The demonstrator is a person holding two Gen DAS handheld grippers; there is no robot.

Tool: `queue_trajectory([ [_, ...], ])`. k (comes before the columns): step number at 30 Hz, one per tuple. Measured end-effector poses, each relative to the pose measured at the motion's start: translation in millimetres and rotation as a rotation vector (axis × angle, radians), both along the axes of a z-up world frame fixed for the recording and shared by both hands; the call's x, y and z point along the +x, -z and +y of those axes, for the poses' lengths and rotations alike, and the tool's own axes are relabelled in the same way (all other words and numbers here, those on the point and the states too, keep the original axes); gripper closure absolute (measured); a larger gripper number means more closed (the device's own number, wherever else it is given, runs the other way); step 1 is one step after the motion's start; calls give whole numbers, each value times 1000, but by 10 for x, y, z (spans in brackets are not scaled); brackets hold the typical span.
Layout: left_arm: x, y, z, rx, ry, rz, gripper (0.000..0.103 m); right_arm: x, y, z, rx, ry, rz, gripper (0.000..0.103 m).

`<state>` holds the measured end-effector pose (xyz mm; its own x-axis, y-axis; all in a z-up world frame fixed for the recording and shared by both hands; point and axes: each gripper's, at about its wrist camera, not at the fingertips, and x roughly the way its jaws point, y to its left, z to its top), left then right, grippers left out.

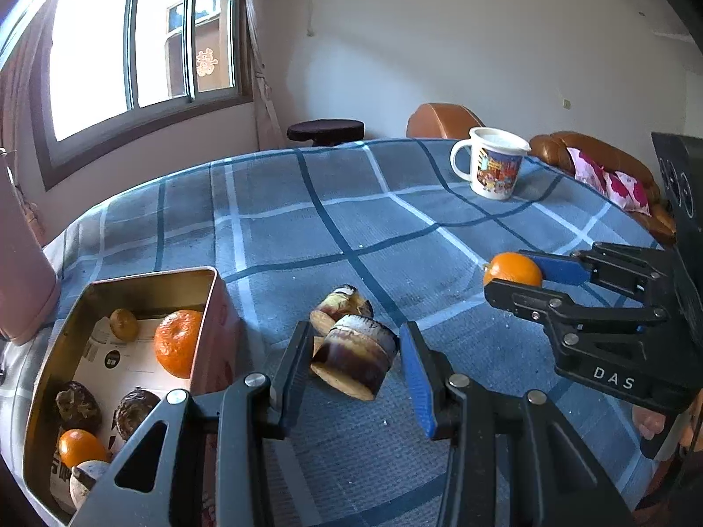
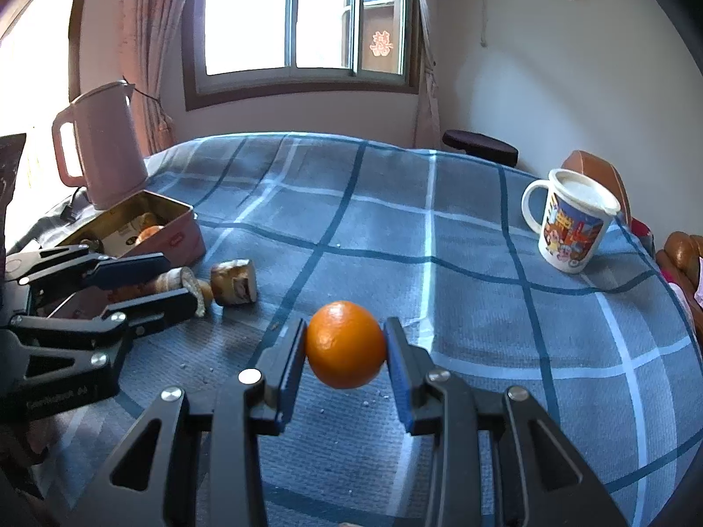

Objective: Organize fruits
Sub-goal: 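Lift the orange and fruit slice with both tools and carry them toward the tin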

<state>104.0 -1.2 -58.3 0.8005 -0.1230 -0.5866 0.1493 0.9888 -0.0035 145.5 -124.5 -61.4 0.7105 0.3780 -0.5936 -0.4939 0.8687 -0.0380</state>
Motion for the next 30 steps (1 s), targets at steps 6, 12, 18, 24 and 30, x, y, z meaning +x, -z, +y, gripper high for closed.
queue_trajectory([
  [6, -49, -28, -11, 12, -11, -32, 60, -40, -20, 7, 4, -11, -20, 65],
  [12, -66, -46, -4, 14, -20, -49, 61, -91, -47, 3, 13, -28, -43, 65],
  [18, -114, -62, 1, 16, -29, -72, 61, -132, -69, 2, 20, -34, -66, 65],
  [24, -149, -87, 9, 16, -38, -96, 61, -168, -87, -2, 24, -38, -84, 65],
  [30, -189, -101, 5, 21, -41, -114, 61, -195, -102, -6, 30, -42, -99, 65],
])
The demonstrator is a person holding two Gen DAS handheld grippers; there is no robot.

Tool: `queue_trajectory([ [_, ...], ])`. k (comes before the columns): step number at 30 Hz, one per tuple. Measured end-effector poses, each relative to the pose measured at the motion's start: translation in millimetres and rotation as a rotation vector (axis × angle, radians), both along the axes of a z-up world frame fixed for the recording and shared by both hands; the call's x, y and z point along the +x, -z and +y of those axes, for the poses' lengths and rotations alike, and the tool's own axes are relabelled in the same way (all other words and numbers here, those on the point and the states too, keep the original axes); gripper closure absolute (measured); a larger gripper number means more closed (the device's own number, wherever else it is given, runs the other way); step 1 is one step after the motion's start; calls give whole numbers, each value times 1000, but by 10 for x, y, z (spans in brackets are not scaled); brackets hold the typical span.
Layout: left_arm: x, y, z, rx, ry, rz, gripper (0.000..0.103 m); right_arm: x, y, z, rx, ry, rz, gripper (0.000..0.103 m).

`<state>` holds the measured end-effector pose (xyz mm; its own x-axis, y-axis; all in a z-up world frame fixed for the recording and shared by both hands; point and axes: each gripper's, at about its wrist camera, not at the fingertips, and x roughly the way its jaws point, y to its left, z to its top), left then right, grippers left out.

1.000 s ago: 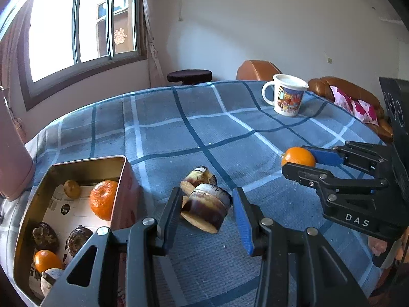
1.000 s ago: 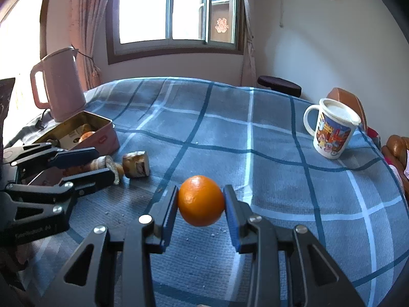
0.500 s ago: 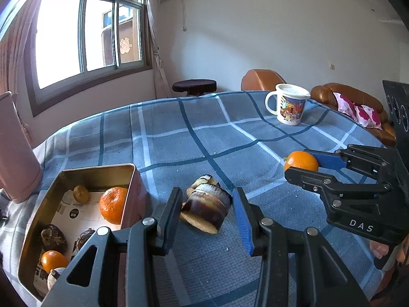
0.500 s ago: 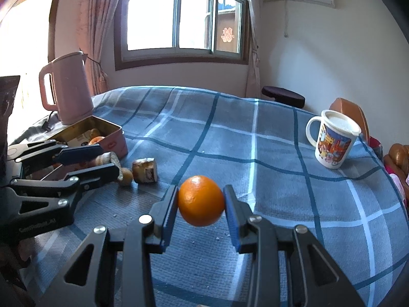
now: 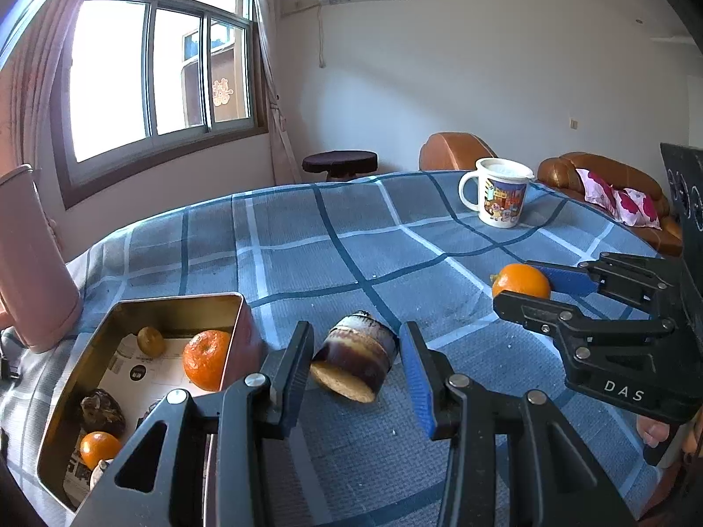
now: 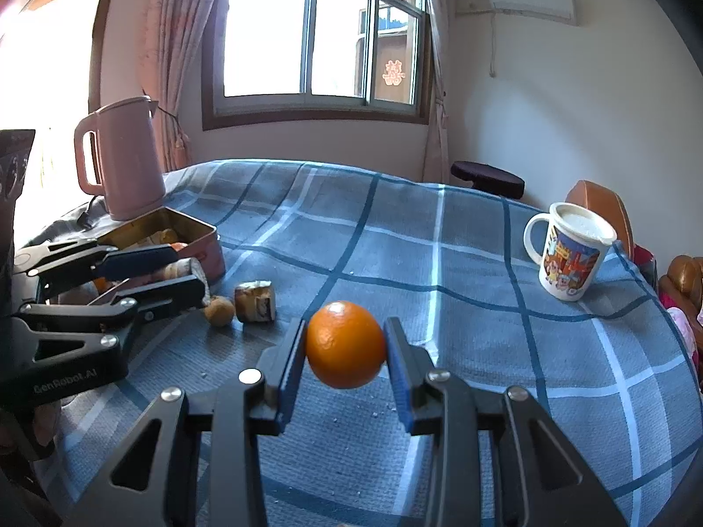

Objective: Organize fruits
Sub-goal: 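Lift the orange and fruit slice with both tools and carry them toward the tin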

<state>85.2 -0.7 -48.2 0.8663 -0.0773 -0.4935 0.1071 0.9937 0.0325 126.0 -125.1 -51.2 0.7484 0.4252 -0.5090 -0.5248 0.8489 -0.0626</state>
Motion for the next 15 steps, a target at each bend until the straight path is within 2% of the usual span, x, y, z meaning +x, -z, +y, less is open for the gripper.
queue_trajectory([
  [15, -77, -44, 17, -2, -12, -45, 61, -73, -34, -20, 16, -7, -41, 65],
])
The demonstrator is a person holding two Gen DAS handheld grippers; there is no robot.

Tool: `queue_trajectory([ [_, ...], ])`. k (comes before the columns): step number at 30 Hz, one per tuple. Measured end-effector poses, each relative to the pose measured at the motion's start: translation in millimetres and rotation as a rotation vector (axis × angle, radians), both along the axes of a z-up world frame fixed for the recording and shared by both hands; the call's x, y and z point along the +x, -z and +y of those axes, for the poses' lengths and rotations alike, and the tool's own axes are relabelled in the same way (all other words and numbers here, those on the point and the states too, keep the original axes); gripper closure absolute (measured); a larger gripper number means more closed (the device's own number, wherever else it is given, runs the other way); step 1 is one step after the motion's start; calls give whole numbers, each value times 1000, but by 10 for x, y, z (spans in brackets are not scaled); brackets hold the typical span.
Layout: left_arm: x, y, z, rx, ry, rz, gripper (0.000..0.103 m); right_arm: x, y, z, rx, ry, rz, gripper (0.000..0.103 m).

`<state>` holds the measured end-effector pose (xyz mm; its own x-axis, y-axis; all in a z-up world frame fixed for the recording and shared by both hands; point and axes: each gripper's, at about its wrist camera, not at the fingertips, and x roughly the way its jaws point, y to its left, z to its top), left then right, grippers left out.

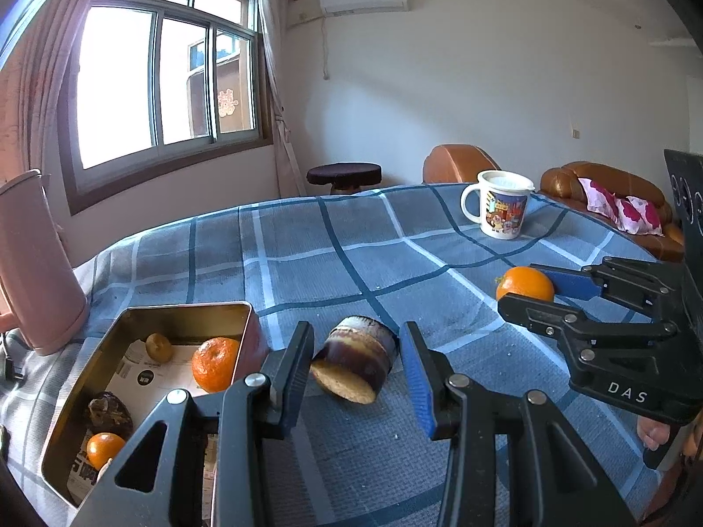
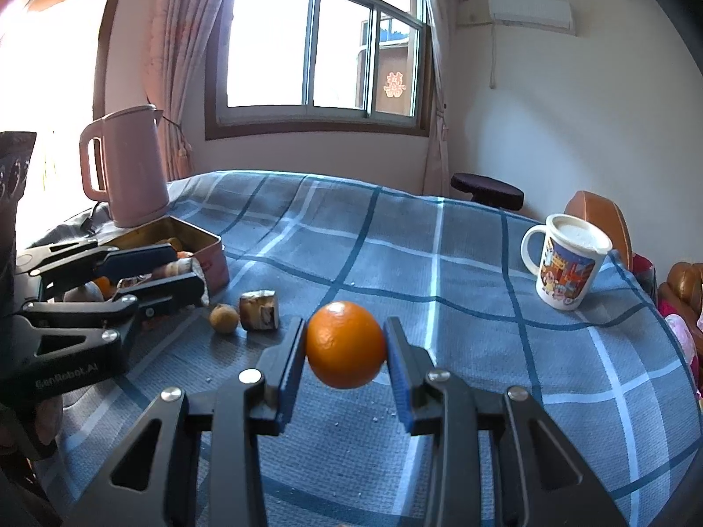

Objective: Organize fruits
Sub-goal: 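Lift the orange and fruit slice with both tools and carry them toward the tin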

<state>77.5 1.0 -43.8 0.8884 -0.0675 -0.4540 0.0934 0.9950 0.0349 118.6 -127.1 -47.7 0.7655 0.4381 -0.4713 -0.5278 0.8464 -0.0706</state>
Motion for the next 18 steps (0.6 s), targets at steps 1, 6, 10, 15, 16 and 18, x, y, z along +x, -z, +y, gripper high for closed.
queue_trajectory([
  [1, -7, -3, -1, -1, -1, -4, 61, -4, -5, -3, 1, -1, -3, 65],
  [6, -41, -12, 13, -4, -5, -18, 61, -34, -17, -9, 4, -3, -20, 65],
  [10, -47, -21, 9, -5, -7, -26, 61, -61, -28, -14, 6, -6, -37, 65],
  [15, -72, -33, 13, -7, -10, -40, 61, -80, -36, -15, 5, -11, -52, 65],
  [16, -80, -35, 15, -8, -11, -44, 61, -83, -38, -15, 5, -10, -54, 65],
  [18, -92, -38, 16, -9, -10, -50, 61, -98, -44, -19, 7, -11, -60, 65],
])
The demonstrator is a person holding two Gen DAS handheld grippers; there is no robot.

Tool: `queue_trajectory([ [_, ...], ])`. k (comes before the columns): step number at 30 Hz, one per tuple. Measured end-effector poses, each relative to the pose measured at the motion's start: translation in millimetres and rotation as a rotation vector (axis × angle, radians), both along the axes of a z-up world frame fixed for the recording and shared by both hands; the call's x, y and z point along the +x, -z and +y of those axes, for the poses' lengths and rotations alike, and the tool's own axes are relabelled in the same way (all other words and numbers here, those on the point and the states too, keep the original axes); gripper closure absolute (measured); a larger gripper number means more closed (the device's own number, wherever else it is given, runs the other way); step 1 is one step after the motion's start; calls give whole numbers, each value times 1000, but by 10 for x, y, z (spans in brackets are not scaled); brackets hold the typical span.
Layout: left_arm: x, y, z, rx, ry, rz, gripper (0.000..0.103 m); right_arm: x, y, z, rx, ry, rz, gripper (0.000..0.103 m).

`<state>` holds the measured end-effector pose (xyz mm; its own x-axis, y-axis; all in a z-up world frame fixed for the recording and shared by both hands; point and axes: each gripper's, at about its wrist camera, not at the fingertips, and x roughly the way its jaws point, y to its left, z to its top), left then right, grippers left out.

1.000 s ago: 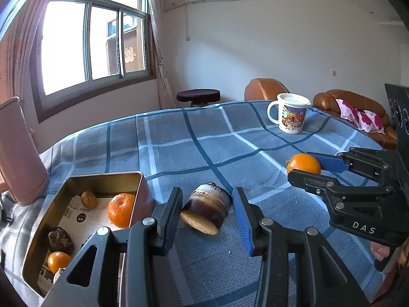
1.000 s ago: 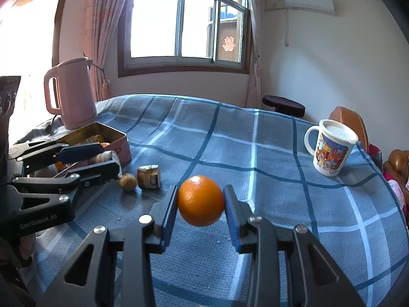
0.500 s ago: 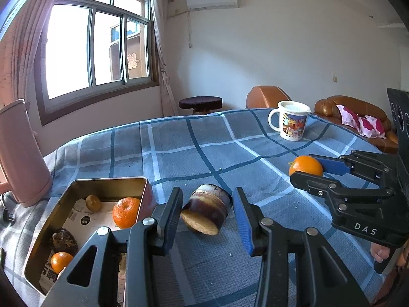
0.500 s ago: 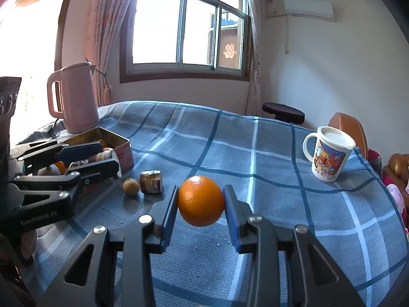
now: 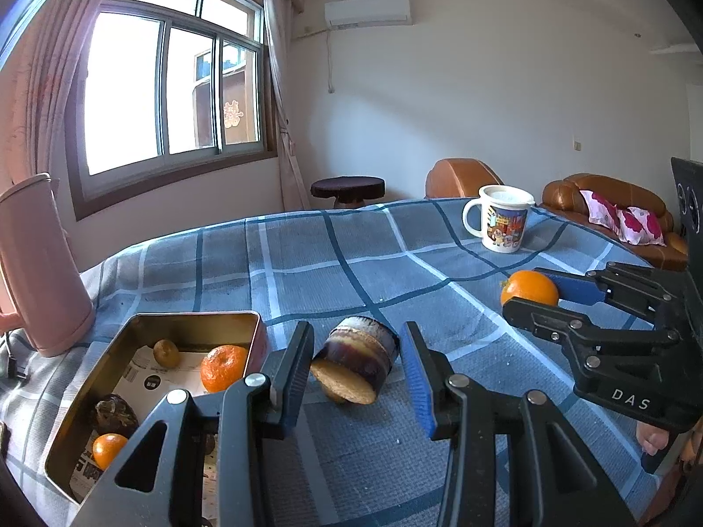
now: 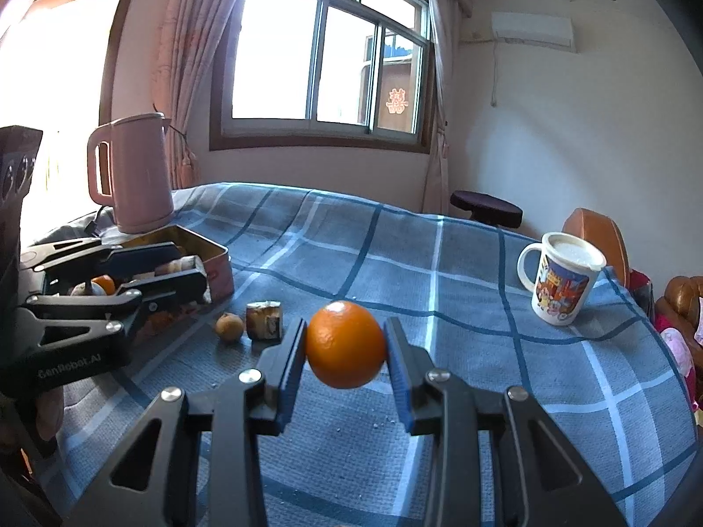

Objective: Organize fruits
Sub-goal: 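Lift the orange and fruit slice with both tools and carry them toward the tin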

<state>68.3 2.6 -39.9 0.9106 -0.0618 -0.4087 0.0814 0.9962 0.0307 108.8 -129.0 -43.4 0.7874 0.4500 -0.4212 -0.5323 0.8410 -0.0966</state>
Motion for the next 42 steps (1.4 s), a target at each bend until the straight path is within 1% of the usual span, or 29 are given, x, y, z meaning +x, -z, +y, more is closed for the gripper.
queue_trajectory([
  [23, -113, -38, 45, -16, -15, -69, 60, -122, -55, -83, 48, -8, -69, 65],
  [35, -130, -43, 134, -37, -33, -54, 61, -174, -61, 36, -3, 2, -106, 65],
  [42, -173, -76, 378, -57, -82, -41, 60, -183, -112, 213, 0, -40, -99, 65],
])
